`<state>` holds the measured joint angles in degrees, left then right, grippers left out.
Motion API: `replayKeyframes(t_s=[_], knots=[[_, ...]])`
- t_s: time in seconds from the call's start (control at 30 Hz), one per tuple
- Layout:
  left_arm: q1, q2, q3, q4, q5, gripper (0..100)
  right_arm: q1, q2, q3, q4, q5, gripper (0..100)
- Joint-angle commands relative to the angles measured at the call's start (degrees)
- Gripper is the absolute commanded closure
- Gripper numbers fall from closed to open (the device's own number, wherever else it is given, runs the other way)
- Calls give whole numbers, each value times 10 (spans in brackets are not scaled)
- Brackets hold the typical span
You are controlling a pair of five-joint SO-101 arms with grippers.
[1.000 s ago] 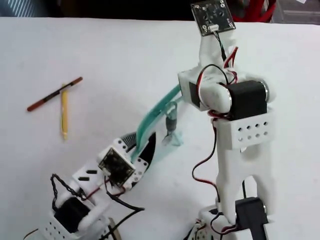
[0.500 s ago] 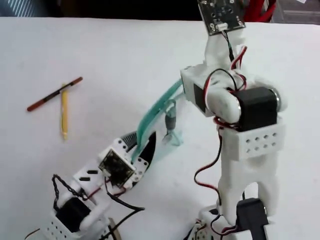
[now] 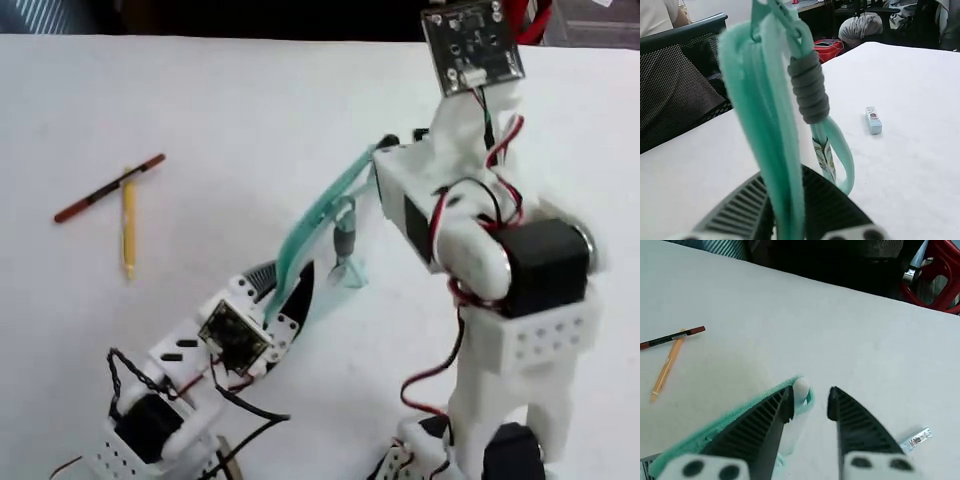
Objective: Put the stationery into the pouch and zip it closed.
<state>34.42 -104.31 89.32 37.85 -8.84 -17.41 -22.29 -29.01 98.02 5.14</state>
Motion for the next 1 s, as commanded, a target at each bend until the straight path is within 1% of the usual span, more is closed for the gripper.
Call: replayKeyframes(t_s=[0.0,0.1,0.3,0.47,0.67,0.97], knots=[[1,2,1,-5,-10,973,6,-14,36,5,4,819],[1,2,1,-6,-28,975,5,-7,59,5,5,841],[1,2,1,-6,-28,975,0,-10,59,4,6,854],[1,2,2,-6,-28,975,0,-10,62,5,6,905],[1,2,2,-6,-29,975,-31,-9,82,5,6,910],[1,2,2,-6,-30,975,-29,-4,80,-3,6,911]])
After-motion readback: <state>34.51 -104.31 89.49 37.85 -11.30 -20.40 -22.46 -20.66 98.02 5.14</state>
